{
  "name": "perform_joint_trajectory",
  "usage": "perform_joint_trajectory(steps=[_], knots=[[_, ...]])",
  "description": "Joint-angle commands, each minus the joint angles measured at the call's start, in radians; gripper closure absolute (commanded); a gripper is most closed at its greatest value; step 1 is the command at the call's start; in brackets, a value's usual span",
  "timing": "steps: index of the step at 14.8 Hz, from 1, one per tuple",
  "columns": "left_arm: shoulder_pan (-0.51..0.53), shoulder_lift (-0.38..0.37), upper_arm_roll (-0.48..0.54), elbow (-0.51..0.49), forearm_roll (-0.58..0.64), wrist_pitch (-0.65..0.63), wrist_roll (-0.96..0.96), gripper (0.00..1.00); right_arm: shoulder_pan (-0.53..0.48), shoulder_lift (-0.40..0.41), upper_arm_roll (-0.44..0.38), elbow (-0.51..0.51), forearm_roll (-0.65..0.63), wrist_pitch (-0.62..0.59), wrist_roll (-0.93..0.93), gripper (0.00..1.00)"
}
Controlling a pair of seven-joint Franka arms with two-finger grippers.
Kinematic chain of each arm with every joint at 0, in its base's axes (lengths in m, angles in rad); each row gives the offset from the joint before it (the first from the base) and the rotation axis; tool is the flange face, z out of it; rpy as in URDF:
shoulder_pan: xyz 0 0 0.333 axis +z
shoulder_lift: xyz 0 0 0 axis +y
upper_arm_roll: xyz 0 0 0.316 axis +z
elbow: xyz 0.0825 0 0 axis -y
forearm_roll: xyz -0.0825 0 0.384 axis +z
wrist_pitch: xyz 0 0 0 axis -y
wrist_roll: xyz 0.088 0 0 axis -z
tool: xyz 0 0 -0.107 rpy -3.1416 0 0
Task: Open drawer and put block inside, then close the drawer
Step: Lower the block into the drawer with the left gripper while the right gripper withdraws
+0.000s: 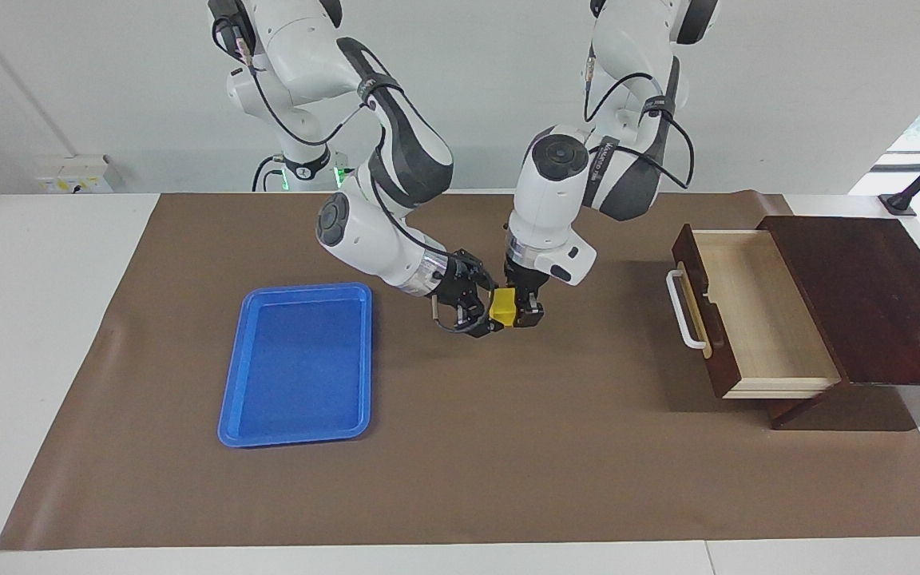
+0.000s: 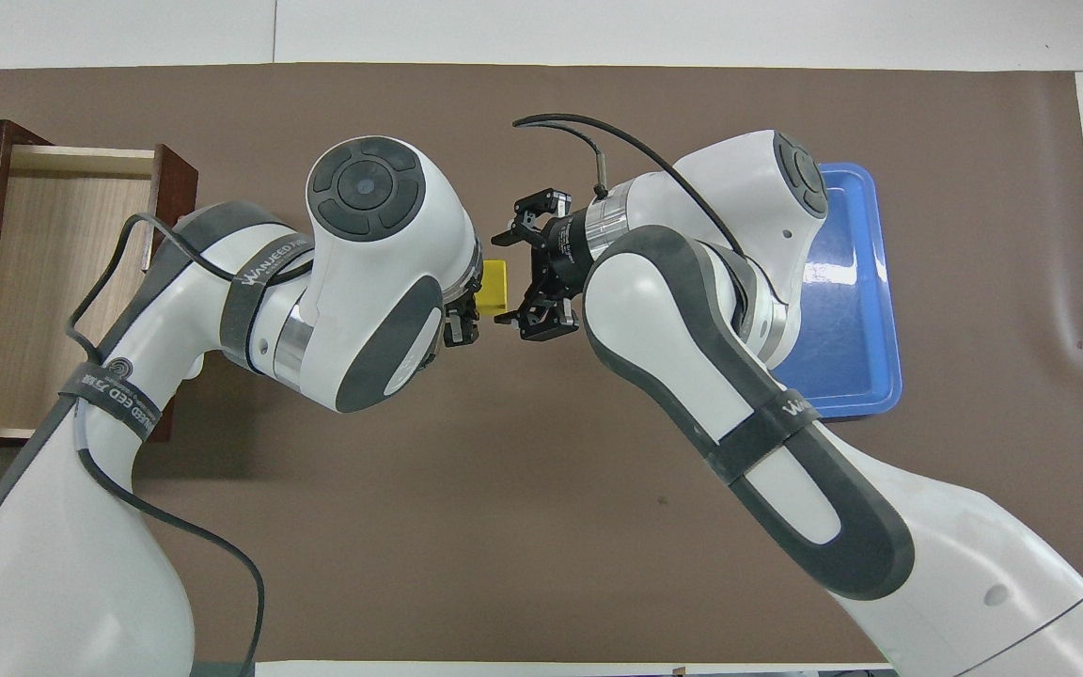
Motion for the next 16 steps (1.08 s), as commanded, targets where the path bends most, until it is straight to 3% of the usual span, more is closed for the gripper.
perform_joint_trajectory(steps=[1,5,9,14,16], knots=[[0.063,-0.057,0.007,0.007,0.009,-0.098,0.106,1.00,-0.012,-0.001,0.005,0.006,0.022,-0.007,0.007,0.00],[0.232,-0.128,0.009,0.021,0.001,-0.233,0.362,1.00,-0.030,-0.012,-0.001,0.008,0.000,-0.029,-0.011,0.00],[0.468,-0.183,0.009,0.021,-0.004,-0.274,0.635,1.00,-0.125,-0.062,-0.001,0.016,-0.154,-0.158,-0.156,0.00],[0.685,-0.199,0.010,-0.055,-0.004,-0.202,0.833,1.00,-0.256,-0.155,-0.001,0.016,-0.402,-0.410,-0.643,0.00],[0.696,-0.229,0.010,-0.193,-0.004,-0.071,0.832,1.00,-0.284,-0.188,-0.001,0.016,-0.502,-0.474,-0.858,0.00]])
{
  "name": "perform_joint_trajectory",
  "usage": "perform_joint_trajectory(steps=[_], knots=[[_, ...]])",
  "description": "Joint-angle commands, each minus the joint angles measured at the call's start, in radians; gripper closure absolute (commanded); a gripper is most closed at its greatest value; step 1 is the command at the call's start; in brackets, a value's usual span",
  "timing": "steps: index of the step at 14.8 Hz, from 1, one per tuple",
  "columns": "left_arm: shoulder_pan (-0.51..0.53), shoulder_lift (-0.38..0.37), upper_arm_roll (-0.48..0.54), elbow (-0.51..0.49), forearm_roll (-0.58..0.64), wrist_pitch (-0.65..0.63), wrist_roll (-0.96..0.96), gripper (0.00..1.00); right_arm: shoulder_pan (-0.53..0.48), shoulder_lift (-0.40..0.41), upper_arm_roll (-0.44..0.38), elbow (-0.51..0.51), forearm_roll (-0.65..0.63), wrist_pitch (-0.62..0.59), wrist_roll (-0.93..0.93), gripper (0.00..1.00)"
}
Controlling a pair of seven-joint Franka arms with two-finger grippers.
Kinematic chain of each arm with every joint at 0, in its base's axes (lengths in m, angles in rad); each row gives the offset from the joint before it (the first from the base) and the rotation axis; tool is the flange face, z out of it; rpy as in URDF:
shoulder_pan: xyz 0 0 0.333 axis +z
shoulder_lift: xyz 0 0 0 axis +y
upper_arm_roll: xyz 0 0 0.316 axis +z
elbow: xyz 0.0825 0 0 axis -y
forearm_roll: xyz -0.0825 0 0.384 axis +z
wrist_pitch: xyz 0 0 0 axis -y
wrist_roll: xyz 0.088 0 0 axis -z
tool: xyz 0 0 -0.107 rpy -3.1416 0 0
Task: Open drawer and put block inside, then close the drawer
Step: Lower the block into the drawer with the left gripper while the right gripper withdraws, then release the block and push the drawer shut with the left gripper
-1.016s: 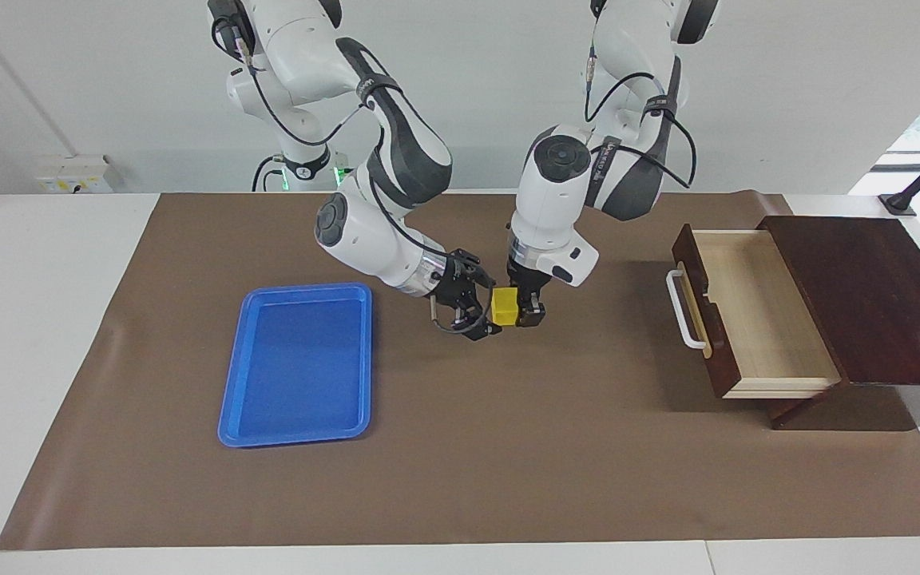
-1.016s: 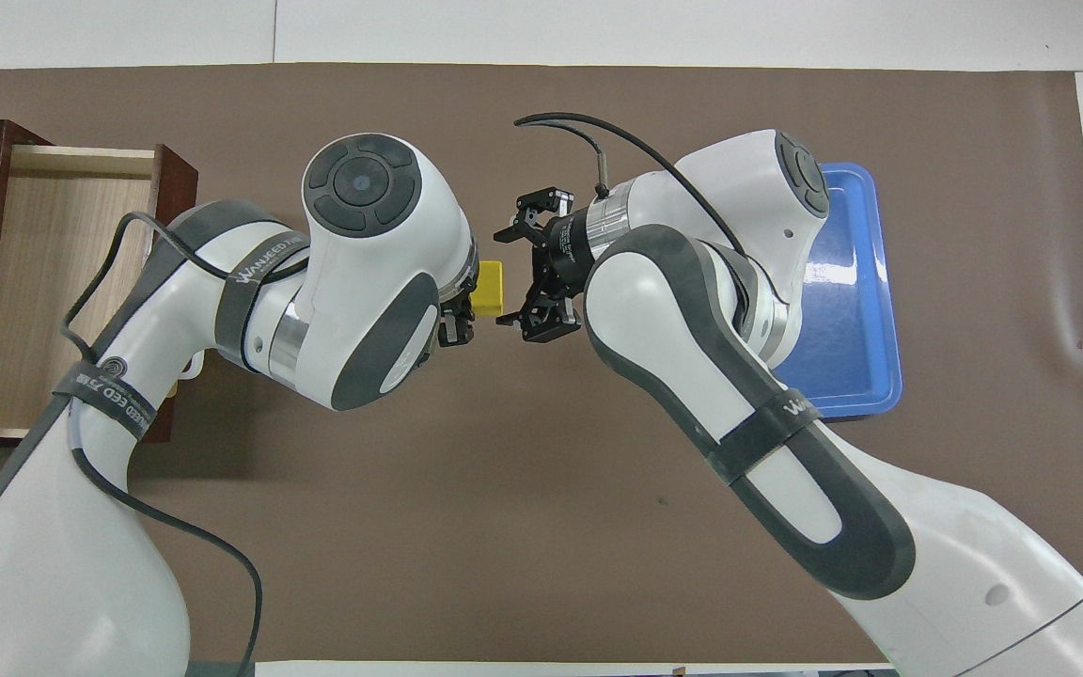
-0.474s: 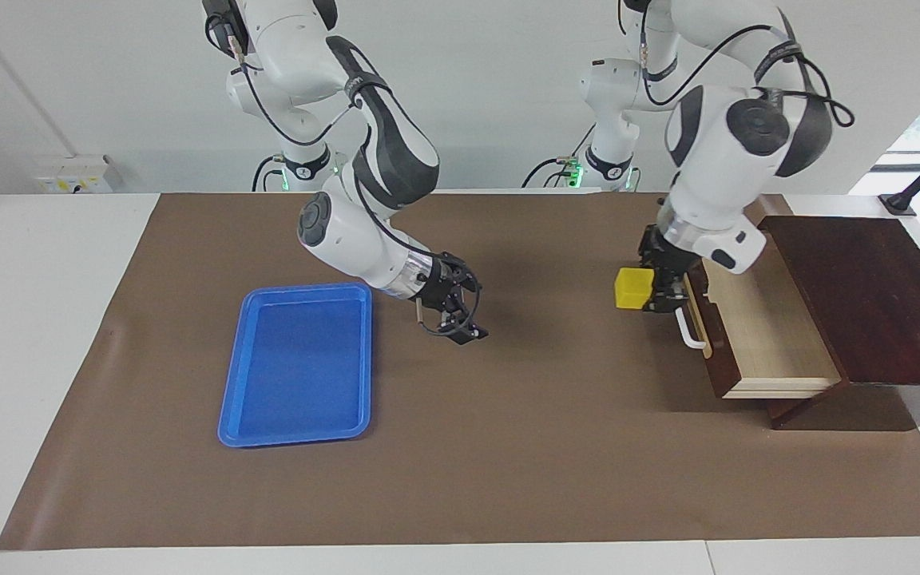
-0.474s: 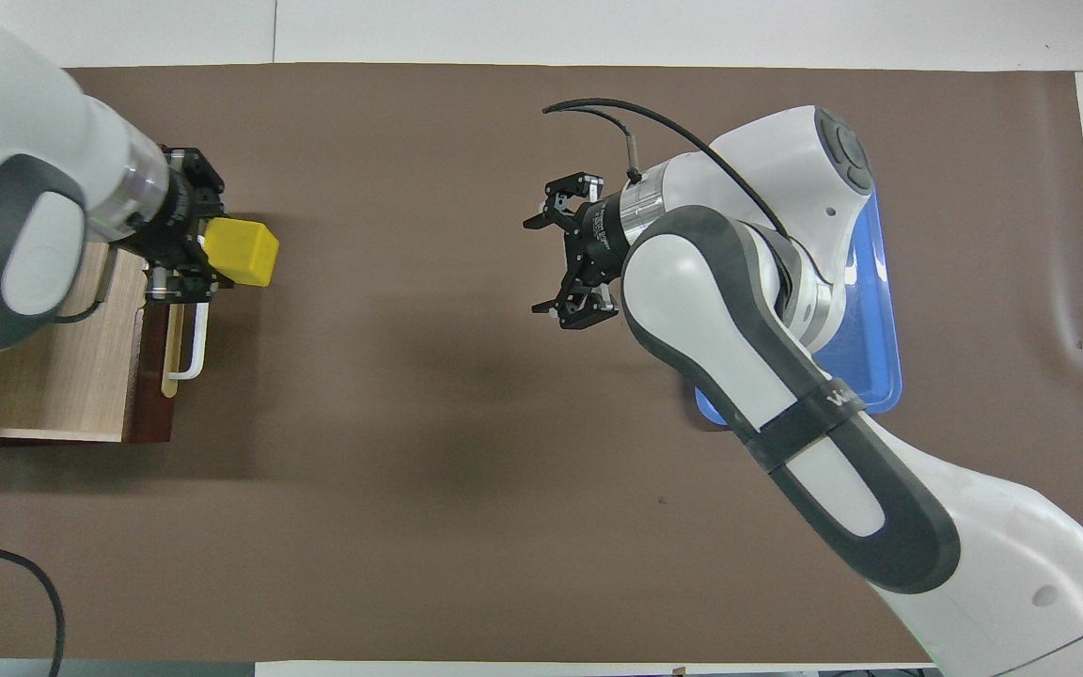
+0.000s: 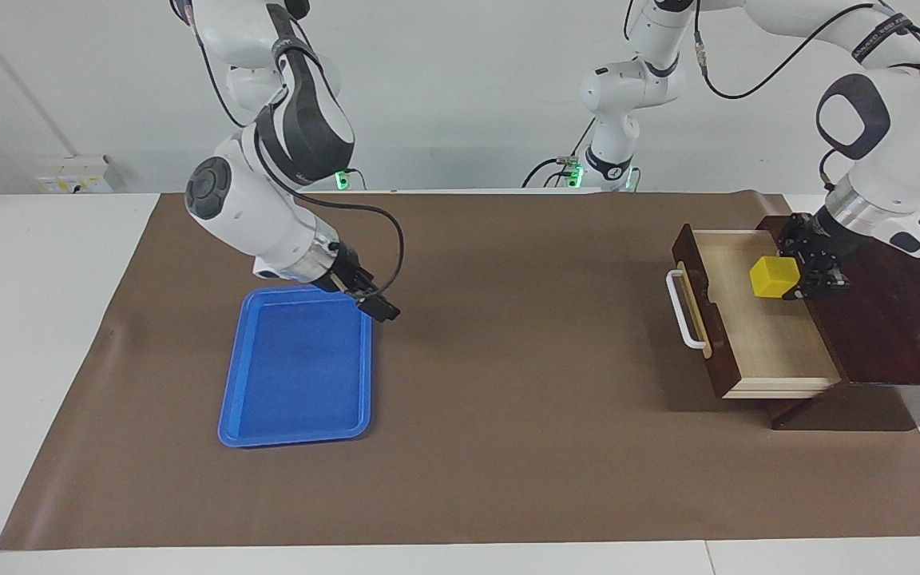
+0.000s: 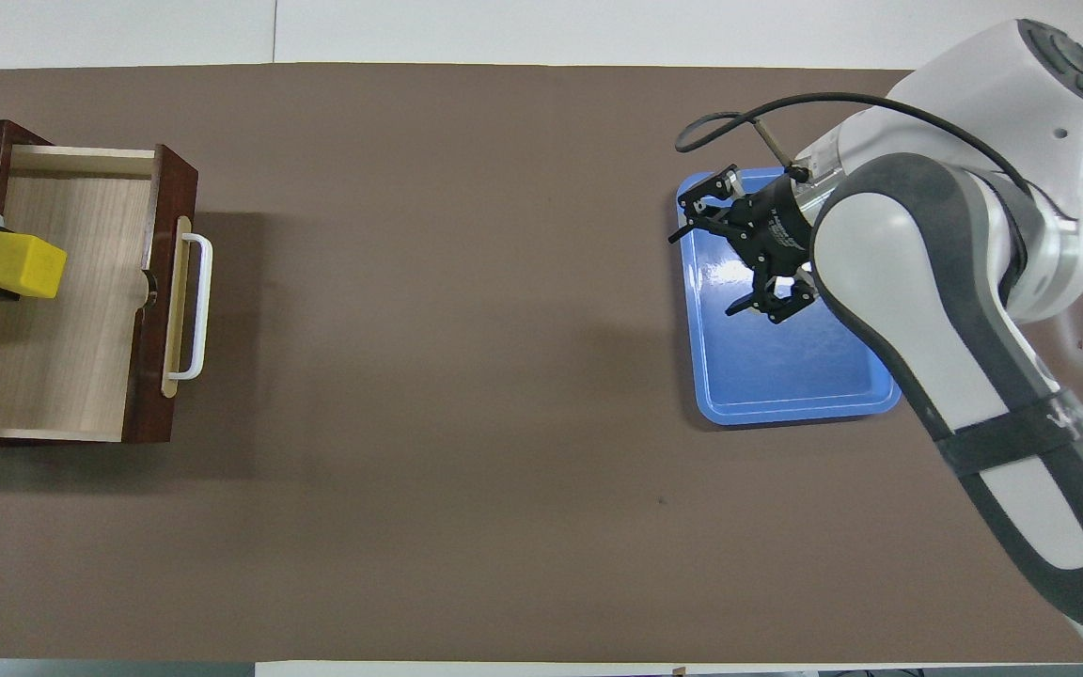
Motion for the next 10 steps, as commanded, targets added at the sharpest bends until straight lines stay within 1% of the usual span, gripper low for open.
perform_joint_trajectory(steps=[1,2,3,5,7,8,9,10], knots=[[0.001,-0.081,-0.014,-0.225,-0.003,0.188,0.000,1.00,-0.036,-0.050,0.009,-0.011,-0.128,-0.066,-0.268,0.00],[-0.008,-0.101,-0.016,-0.279,-0.003,0.228,-0.004,1.00,-0.047,-0.063,0.009,-0.011,-0.164,-0.078,-0.347,0.00],[-0.011,-0.110,-0.016,-0.305,-0.003,0.245,-0.009,1.00,-0.054,-0.077,0.009,-0.011,-0.204,-0.086,-0.425,0.00],[-0.011,-0.116,-0.017,-0.327,-0.003,0.248,-0.030,1.00,-0.064,-0.106,0.009,-0.011,-0.295,-0.098,-0.592,0.00],[-0.016,-0.122,-0.019,-0.336,-0.003,0.253,-0.035,1.00,-0.079,-0.141,0.009,-0.012,-0.355,-0.101,-0.723,0.00],[-0.020,-0.121,-0.019,-0.327,-0.003,0.248,-0.027,0.38,-0.090,-0.166,0.011,-0.014,-0.378,-0.103,-0.767,0.00],[-0.022,-0.115,-0.019,-0.312,0.001,0.239,-0.027,0.00,-0.097,-0.187,0.011,-0.012,-0.393,-0.123,-0.796,0.00],[-0.026,-0.106,-0.023,-0.269,0.001,0.218,-0.035,0.00,-0.105,-0.212,0.011,-0.012,-0.404,-0.143,-0.815,0.00]])
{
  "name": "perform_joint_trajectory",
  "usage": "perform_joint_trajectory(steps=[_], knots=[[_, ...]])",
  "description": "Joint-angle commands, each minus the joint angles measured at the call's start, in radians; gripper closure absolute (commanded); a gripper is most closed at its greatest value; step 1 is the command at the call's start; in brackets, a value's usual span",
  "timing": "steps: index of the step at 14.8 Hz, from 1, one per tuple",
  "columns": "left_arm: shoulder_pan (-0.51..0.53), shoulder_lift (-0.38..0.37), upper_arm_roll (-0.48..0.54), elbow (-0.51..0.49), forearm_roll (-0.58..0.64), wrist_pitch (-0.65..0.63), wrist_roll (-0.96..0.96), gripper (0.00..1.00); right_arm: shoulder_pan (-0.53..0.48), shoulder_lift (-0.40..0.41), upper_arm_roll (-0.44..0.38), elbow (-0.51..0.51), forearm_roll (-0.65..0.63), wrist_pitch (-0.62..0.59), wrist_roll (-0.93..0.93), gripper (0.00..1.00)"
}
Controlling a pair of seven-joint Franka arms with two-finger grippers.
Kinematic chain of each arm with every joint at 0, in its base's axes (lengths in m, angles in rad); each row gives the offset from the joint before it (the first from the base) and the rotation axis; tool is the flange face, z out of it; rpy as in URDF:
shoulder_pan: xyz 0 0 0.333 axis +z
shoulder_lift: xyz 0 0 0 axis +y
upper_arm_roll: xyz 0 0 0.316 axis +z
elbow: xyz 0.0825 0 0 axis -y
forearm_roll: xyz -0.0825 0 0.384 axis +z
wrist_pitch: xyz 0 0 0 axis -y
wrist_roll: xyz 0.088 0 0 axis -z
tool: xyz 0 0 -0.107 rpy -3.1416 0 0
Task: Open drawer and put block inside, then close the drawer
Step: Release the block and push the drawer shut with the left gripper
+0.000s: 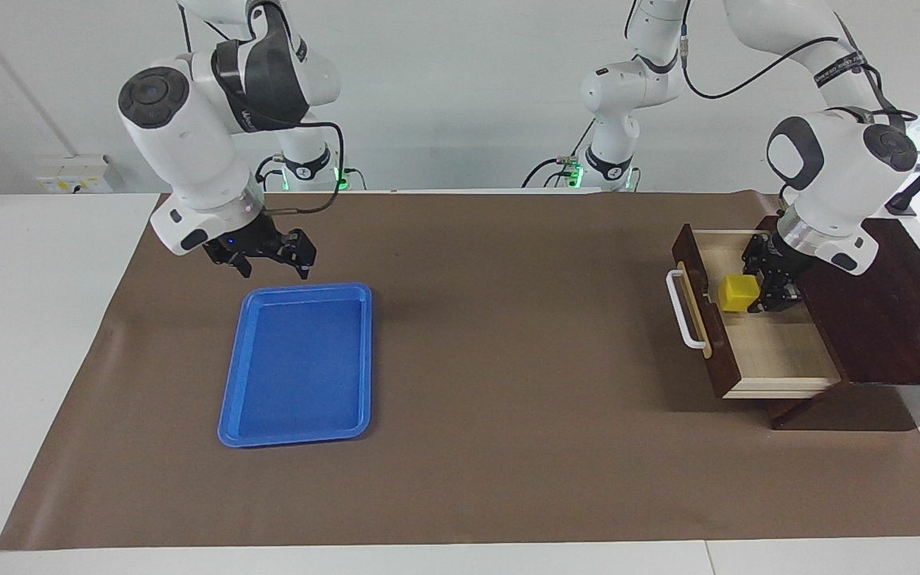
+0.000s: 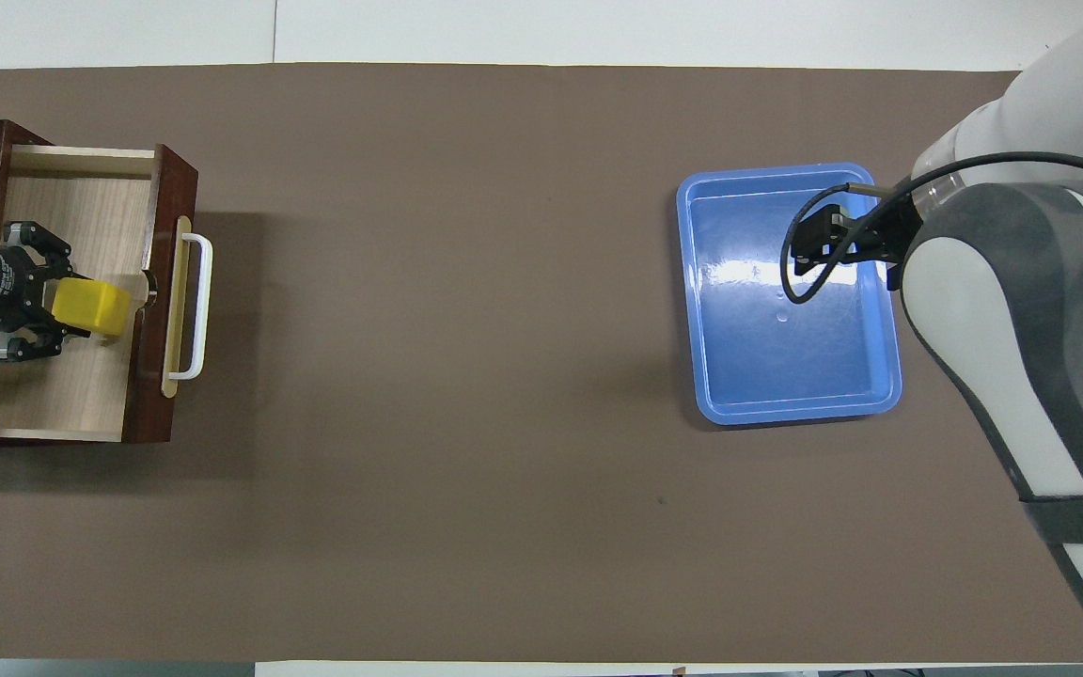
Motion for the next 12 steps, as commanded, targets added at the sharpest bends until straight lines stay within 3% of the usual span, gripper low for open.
perform_joint_trajectory(steps=[1,3,5,9,12], knots=[[-0.056,0.005,0.001,0.078,0.000,-0.070,-0.016,0.00,-0.036,-0.091,0.012,-0.016,-0.042,-0.056,-0.084,0.00],[-0.170,0.037,0.005,0.157,0.014,-0.143,-0.093,0.00,-0.062,-0.137,0.020,-0.022,-0.043,-0.096,-0.131,0.00],[-0.257,0.034,0.002,0.139,0.071,-0.148,-0.180,0.00,-0.082,-0.162,0.024,-0.028,-0.045,-0.114,-0.173,0.00],[-0.255,0.017,0.004,0.039,0.103,-0.077,-0.211,0.00,-0.093,-0.163,0.032,-0.051,-0.040,-0.098,-0.170,0.00],[-0.200,0.017,0.008,0.025,0.155,-0.039,-0.179,0.00,-0.107,-0.162,0.032,-0.066,-0.030,-0.098,-0.165,0.00]])
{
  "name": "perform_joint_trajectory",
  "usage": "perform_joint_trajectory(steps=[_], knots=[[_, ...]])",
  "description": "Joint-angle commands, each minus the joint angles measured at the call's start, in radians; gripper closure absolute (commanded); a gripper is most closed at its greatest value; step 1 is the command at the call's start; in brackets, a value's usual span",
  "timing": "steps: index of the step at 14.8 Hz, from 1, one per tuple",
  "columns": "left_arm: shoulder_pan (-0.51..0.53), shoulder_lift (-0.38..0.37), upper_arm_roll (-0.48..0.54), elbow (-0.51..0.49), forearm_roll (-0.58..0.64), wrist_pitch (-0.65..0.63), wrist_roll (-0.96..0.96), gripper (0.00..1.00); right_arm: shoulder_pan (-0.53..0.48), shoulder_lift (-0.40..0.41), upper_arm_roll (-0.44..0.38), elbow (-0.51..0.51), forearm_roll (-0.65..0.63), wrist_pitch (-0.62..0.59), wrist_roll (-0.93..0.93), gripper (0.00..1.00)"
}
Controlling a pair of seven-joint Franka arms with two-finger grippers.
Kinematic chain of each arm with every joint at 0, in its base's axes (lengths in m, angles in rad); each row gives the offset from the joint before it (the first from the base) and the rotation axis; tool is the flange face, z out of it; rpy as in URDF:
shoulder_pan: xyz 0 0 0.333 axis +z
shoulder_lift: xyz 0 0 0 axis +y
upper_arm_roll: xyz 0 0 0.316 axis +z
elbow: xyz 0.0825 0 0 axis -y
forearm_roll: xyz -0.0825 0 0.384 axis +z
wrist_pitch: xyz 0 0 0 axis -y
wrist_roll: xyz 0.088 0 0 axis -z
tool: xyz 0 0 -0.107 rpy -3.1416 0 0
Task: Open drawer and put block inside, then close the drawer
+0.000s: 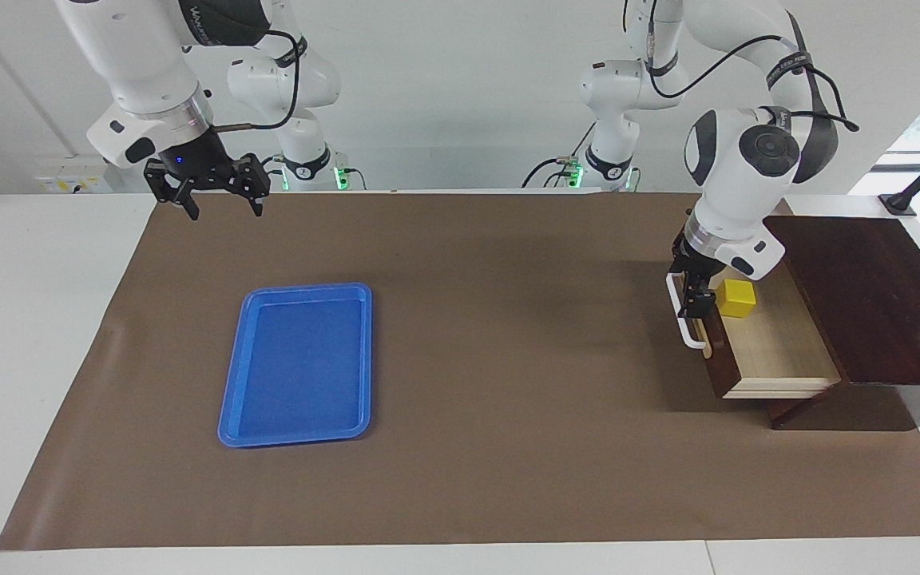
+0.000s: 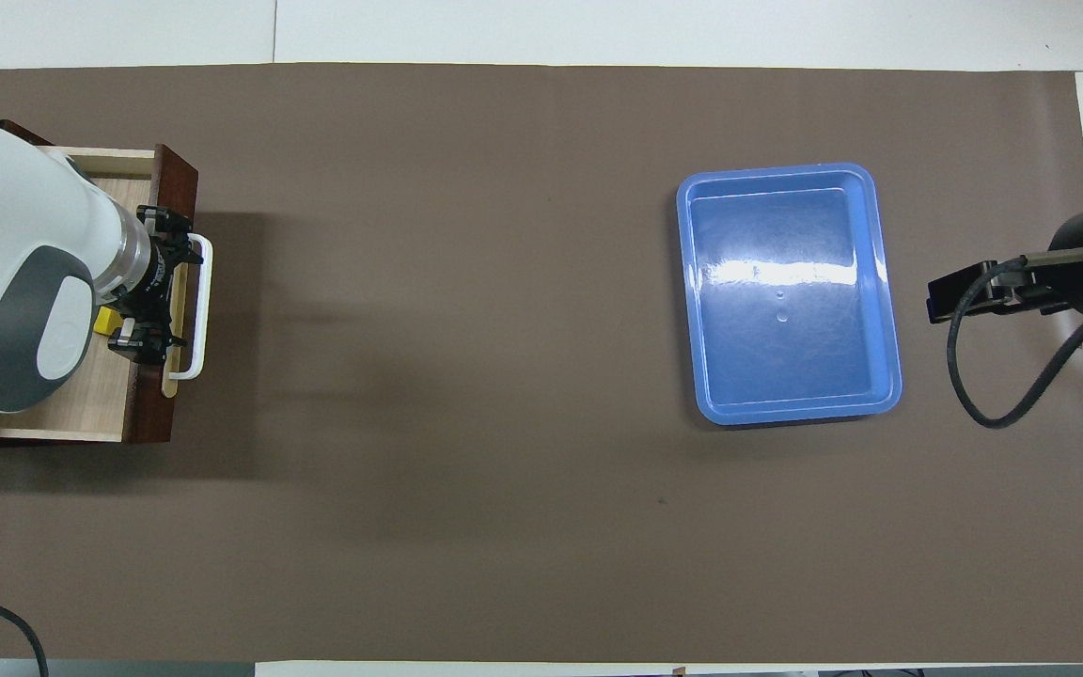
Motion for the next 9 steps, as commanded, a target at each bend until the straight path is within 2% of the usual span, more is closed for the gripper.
perform_joint_trajectory(steps=[1,4,9], knots=[[0.063,-0.008,0.000,-0.011,0.042,0.030,0.071,0.00,-0.033,-0.008,0.021,-0.034,-0.005,0.025,-0.003,0.00],[0.132,-0.004,0.000,0.010,0.111,0.027,0.161,0.00,-0.033,-0.010,0.021,-0.047,-0.007,0.036,0.000,0.00],[0.246,-0.002,0.000,0.010,0.113,0.038,0.373,0.00,-0.034,-0.005,0.021,-0.054,-0.006,0.037,0.003,0.00]])
